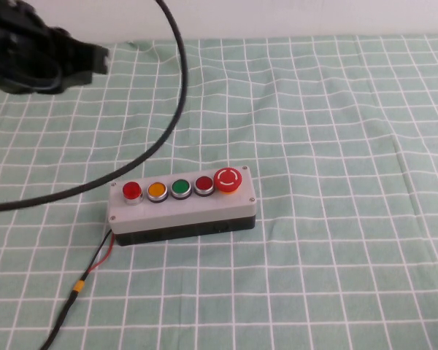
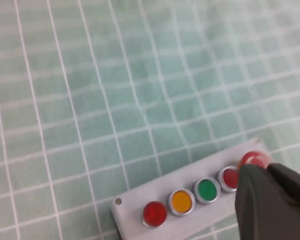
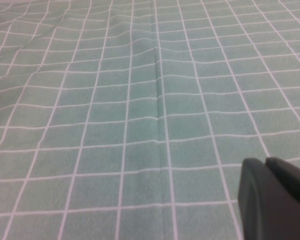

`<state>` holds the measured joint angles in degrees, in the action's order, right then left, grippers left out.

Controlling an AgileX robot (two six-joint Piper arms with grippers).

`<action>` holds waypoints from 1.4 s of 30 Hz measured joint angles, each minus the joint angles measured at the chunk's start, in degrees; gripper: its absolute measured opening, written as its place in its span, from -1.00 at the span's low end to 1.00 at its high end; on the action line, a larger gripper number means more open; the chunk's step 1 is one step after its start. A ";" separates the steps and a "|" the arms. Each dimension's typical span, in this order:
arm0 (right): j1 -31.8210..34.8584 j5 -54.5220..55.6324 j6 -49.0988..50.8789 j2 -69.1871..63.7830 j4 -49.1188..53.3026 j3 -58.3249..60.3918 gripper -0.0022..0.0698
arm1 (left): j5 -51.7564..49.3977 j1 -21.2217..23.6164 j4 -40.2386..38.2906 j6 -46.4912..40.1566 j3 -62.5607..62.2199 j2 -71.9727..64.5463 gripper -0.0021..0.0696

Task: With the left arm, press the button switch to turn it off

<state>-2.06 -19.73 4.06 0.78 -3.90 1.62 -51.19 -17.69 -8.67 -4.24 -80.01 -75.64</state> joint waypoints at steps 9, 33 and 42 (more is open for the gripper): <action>0.00 0.00 0.00 0.00 0.00 0.00 -0.98 | -4.24 0.00 0.00 -0.25 2.68 21.99 -0.95; 0.00 0.00 0.00 0.00 0.00 0.00 -0.98 | -10.86 0.00 -0.12 -0.25 20.20 53.37 -0.95; 0.00 0.00 0.00 0.00 0.00 0.00 -0.98 | -7.74 0.00 0.08 -0.25 23.46 53.42 -0.95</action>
<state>-2.06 -19.73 4.06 0.78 -3.90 1.62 -58.93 -17.69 -8.59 -4.49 -56.55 -22.22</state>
